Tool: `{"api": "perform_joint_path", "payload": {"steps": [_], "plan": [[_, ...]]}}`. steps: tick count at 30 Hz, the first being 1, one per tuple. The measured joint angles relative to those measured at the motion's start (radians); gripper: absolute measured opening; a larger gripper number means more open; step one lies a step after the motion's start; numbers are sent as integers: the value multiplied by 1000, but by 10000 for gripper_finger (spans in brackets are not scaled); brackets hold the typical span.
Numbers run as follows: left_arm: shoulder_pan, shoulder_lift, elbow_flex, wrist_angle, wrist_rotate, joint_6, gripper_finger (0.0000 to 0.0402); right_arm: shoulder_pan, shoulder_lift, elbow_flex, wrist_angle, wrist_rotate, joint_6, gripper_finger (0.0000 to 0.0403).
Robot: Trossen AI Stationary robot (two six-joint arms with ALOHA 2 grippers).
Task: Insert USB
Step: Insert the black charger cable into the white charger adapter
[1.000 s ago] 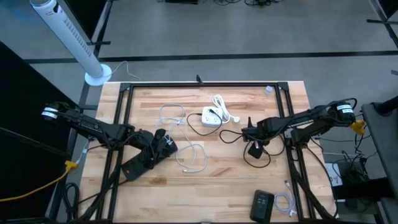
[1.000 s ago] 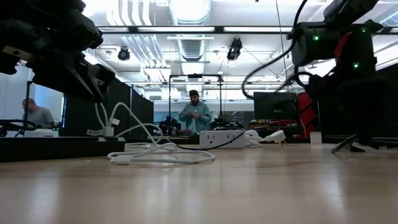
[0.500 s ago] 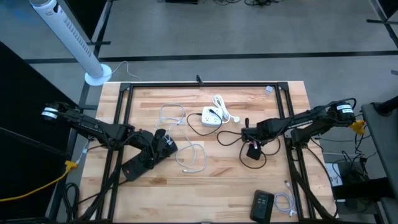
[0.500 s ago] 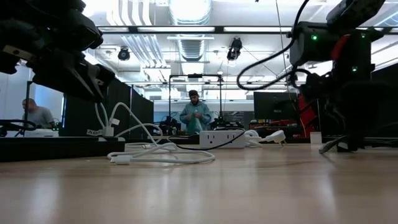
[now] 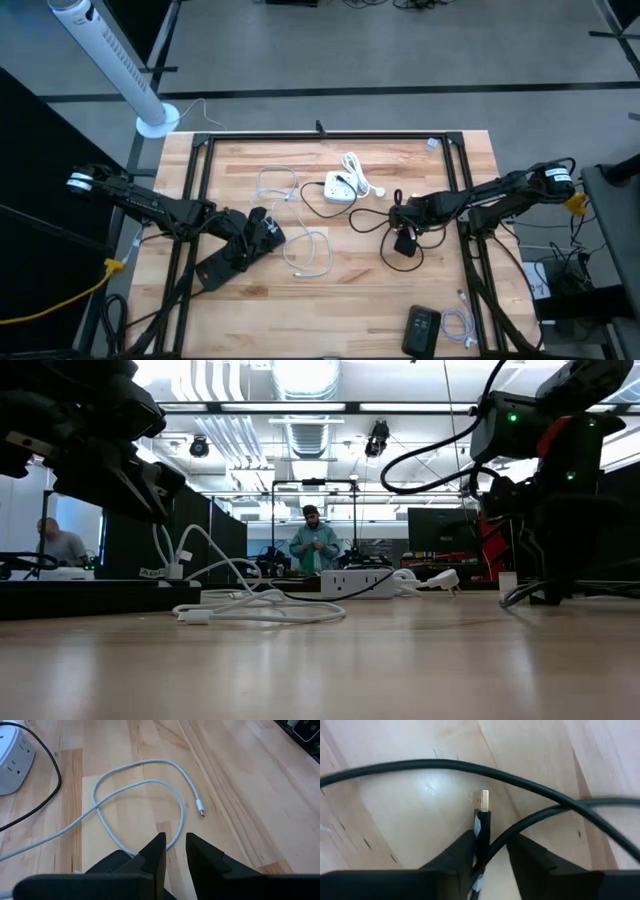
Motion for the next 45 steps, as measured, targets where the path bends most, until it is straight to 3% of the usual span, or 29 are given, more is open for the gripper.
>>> {"api": "perform_joint_path", "payload": {"steps": [5, 10, 12, 21, 26, 31, 37, 43, 45], "plan": [[-1, 0, 0, 31, -51, 0, 63, 0, 0, 0, 21, 39, 3, 17], [-1, 0, 0, 165, -119, 66, 63, 7, -32, -1, 17, 67, -5, 17], [1, 0, 0, 215, -125, 97, 63, 14, -65, 21, -17, 126, 18, 17], [93, 0, 0, 362, -183, 225, 63, -20, -254, 227, -467, 430, 285, 17], [146, 0, 0, 367, -185, 233, 63, -201, -273, 257, -597, 537, 367, 17], [151, 0, 0, 359, -185, 229, 63, -529, -211, 242, -575, 447, 240, 17], [151, 0, 0, 317, -184, 210, 63, -899, -146, 246, -324, 444, 23, 17], [154, 16, 0, 276, -182, 214, 63, -872, -133, 276, -387, 372, 67, 17], [157, 30, 0, 292, -185, 215, 63, -878, -129, 276, -326, 340, 104, 17]]}}
